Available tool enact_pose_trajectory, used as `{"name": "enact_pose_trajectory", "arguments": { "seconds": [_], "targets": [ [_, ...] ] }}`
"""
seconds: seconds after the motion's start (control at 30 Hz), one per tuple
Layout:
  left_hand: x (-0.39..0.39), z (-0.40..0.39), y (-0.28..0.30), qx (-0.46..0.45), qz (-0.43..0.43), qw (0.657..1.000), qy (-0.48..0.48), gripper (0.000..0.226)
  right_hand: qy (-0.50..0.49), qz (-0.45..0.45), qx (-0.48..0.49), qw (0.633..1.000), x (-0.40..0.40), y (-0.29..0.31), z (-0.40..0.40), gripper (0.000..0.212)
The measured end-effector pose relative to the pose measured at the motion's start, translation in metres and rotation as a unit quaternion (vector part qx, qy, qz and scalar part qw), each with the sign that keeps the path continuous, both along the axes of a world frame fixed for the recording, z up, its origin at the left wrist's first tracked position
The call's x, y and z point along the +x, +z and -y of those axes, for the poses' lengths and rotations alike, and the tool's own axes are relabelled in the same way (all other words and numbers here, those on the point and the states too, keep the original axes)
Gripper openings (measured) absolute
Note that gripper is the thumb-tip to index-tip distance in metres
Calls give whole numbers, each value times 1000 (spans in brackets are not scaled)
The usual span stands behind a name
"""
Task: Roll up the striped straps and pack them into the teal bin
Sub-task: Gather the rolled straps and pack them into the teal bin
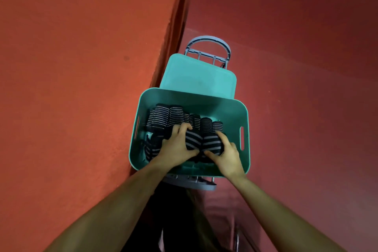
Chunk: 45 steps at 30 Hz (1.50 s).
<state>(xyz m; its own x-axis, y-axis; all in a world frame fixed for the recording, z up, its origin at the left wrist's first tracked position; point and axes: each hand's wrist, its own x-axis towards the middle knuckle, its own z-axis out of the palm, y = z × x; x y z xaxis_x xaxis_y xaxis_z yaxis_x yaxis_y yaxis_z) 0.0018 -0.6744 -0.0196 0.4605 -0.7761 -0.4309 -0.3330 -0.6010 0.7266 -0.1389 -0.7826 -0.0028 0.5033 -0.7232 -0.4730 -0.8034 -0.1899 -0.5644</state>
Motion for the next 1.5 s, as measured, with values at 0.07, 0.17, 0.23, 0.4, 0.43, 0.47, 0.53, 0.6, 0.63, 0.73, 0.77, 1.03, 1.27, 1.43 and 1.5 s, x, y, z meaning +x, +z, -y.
{"name": "enact_pose_trajectory", "arguments": {
  "seconds": [0.07, 0.17, 0.23, 0.4, 0.43, 0.47, 0.53, 0.6, 0.63, 0.73, 0.77, 1.03, 1.27, 1.43, 1.5],
  "targets": [
    [-2, 6, -12, 17, -3, 1000, -21, 62, 8, -23, 11, 1000, -2, -10, 4, 75],
    [-5, 9, -31, 40, -37, 998, -15, 65, 26, -50, 31, 998, 0, -23, 8, 73],
    [-8, 10, -41, 45, -59, 997, -34, 67, 44, -78, 47, 995, 0, -30, 12, 74],
    [-4, 11, -51, 33, -86, 993, -78, 75, 55, -123, 67, 989, -3, -37, 18, 74],
    [-1, 11, -52, 32, -86, 991, -93, 76, 60, -131, 65, 987, -4, -36, 17, 72],
    [1, 11, -52, 32, -85, 990, -111, 76, 70, -140, 63, 986, -5, -35, 16, 70],
    [0, 12, -52, 34, -80, 984, -155, 76, 96, -158, 63, 981, -7, -36, 11, 65],
    [-7, 13, -53, 44, -72, 980, -181, 76, 116, -175, 78, 975, -6, -38, 8, 65],
    [-10, 14, -54, 52, -57, 980, -185, 76, 117, -181, 90, 972, -4, -39, 9, 66],
    [-13, 16, -57, 93, 92, 965, -229, 76, 106, -185, 118, 970, -1, -43, 12, 67],
    [-13, 17, -58, 102, 143, 953, -246, 76, 100, -185, 126, 970, -1, -44, 13, 68],
    [-18, 13, -52, 102, 146, 949, -261, 71, 97, -187, 96, 973, -5, -47, 10, 66],
    [-1, 11, -9, 28, 179, 968, -171, 60, 155, -120, -78, 978, 6, -14, 5, 57],
    [30, 25, 29, -40, 218, 969, -108, 55, 135, 1, -164, 977, 38, 19, 14, 49],
    [46, 37, 39, -46, 232, 967, -91, 54, 111, 43, -186, 975, 54, 30, 25, 46]
  ]
}}
